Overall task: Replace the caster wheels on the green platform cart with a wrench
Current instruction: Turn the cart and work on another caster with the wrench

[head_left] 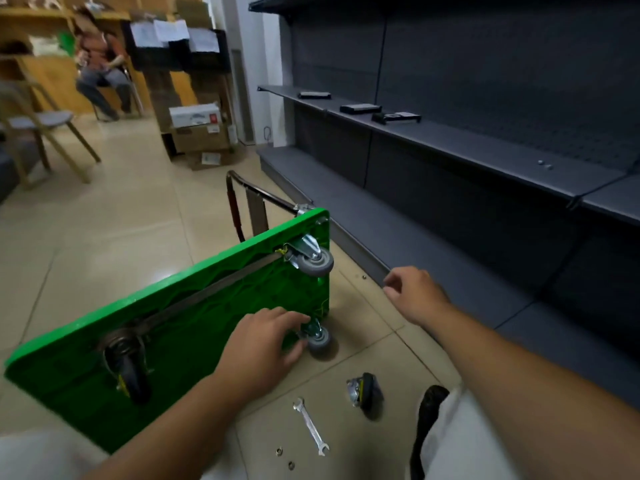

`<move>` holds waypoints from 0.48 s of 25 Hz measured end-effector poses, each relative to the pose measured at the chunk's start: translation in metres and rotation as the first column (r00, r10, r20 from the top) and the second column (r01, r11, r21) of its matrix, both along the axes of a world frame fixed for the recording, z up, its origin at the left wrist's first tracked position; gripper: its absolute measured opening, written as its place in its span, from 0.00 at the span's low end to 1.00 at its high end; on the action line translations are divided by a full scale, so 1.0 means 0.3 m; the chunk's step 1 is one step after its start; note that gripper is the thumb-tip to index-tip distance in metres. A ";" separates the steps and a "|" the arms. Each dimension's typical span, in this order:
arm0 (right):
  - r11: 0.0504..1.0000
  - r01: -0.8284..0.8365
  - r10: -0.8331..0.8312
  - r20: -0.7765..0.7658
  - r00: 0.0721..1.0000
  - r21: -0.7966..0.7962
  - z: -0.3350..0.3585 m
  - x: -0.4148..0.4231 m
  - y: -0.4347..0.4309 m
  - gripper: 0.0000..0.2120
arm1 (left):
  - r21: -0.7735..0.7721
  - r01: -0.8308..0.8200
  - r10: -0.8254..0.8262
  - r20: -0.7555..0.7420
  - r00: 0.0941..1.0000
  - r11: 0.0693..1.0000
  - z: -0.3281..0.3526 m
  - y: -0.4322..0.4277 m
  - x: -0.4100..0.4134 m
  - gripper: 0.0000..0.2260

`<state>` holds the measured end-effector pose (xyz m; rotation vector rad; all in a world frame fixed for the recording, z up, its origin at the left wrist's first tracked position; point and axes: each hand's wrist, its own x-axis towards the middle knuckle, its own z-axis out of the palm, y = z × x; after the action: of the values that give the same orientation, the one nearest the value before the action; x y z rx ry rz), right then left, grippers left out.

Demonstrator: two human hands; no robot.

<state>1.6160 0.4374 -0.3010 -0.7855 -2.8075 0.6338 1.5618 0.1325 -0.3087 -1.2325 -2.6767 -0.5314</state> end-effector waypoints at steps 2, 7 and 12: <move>1.000 -0.019 0.018 0.038 0.999 0.025 -0.029 -0.083 0.052 0.07 | 0.011 0.024 -0.025 0.037 0.999 1.000 -0.012 0.090 -0.044 0.19; 0.996 -0.057 0.047 0.139 0.989 0.072 -0.269 -0.410 0.246 0.12 | -0.017 0.068 -0.065 0.139 0.988 0.998 -0.217 0.377 -0.238 0.20; 0.999 -0.048 0.045 0.332 0.942 0.001 -0.629 -0.687 0.425 0.18 | -0.077 0.074 -0.050 0.272 0.961 0.994 -0.457 0.656 -0.467 0.23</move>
<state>1.4099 0.5649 -0.4897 -0.9020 -3.1380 0.5380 1.4215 0.3292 -0.4459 -1.3607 -2.9209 -0.6421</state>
